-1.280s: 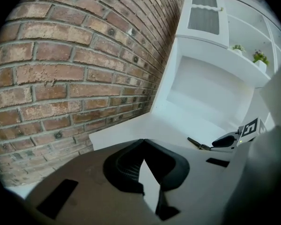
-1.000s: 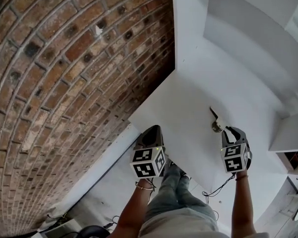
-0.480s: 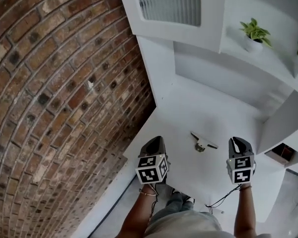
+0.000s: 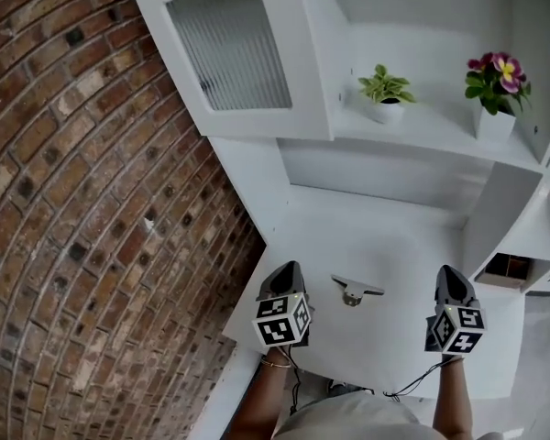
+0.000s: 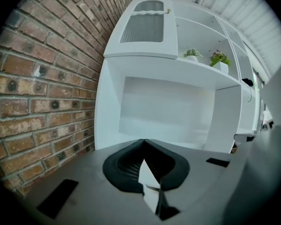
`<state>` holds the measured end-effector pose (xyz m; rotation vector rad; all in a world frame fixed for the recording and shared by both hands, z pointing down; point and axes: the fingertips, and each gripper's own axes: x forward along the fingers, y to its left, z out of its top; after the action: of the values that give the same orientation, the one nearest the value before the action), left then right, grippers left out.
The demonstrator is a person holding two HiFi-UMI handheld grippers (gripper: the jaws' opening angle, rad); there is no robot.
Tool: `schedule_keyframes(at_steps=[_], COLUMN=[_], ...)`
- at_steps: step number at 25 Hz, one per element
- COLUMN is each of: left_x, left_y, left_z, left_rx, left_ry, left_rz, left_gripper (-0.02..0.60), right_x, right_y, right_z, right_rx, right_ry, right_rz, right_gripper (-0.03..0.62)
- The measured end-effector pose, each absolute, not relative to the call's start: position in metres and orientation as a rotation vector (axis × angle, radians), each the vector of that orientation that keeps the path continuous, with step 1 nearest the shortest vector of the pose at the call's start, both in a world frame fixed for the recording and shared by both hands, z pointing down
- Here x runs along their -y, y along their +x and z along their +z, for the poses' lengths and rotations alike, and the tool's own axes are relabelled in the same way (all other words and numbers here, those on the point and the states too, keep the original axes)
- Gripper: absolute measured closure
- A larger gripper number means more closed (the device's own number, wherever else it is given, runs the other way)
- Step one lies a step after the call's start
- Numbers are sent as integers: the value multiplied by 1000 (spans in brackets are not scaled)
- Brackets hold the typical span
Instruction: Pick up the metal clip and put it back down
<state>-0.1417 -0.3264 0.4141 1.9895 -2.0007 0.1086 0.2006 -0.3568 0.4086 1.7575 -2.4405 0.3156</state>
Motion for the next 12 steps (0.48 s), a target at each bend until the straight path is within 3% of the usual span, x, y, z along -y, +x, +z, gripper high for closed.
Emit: schedule_keyframes(at_steps=[12], left_x=[335], left_y=[-116], left_z=[423], left_rx=[1977], left_ry=[2007], left_rz=[105], left_gripper=[571], right_x=[351], right_y=[234], right_z=[403], right_rx=[2369], right_ry=[1926], right_rz=[277], right_gripper=[593])
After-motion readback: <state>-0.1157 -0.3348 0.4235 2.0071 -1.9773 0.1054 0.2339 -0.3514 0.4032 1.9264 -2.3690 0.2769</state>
